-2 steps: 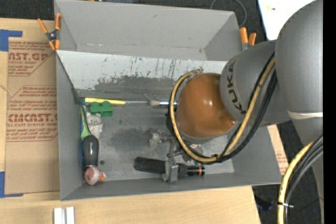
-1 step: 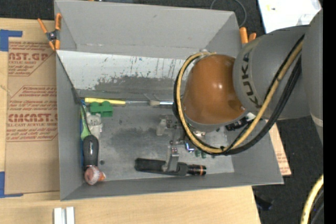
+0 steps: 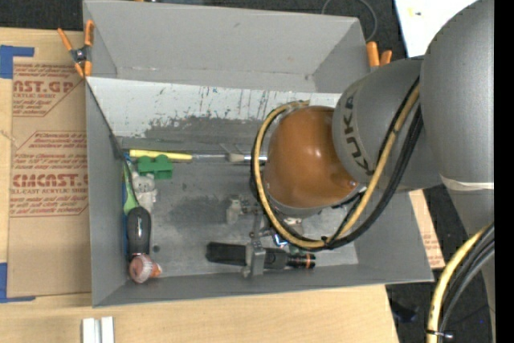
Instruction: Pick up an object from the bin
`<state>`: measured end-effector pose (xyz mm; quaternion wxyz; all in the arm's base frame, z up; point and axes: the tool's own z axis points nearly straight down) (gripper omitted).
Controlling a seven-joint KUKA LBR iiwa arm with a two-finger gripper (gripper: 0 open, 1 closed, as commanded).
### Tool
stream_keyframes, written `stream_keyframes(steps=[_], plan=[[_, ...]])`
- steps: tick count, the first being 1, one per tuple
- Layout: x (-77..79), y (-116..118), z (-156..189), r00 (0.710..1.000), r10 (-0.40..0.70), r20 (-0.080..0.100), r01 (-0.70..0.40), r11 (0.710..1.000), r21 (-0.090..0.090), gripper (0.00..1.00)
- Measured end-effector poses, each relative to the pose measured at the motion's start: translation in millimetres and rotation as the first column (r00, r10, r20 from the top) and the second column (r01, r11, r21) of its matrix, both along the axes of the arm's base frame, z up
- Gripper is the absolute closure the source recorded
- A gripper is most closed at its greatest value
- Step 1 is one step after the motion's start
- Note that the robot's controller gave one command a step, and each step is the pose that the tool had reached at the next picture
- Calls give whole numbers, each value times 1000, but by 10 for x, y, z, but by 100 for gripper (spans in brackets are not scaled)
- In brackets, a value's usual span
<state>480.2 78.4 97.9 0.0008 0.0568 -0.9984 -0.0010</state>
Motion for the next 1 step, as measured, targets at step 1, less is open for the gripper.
stream_keyframes(steps=[1], plan=[[26, 294, -261, 990, 140, 31, -140, 990, 0, 0]])
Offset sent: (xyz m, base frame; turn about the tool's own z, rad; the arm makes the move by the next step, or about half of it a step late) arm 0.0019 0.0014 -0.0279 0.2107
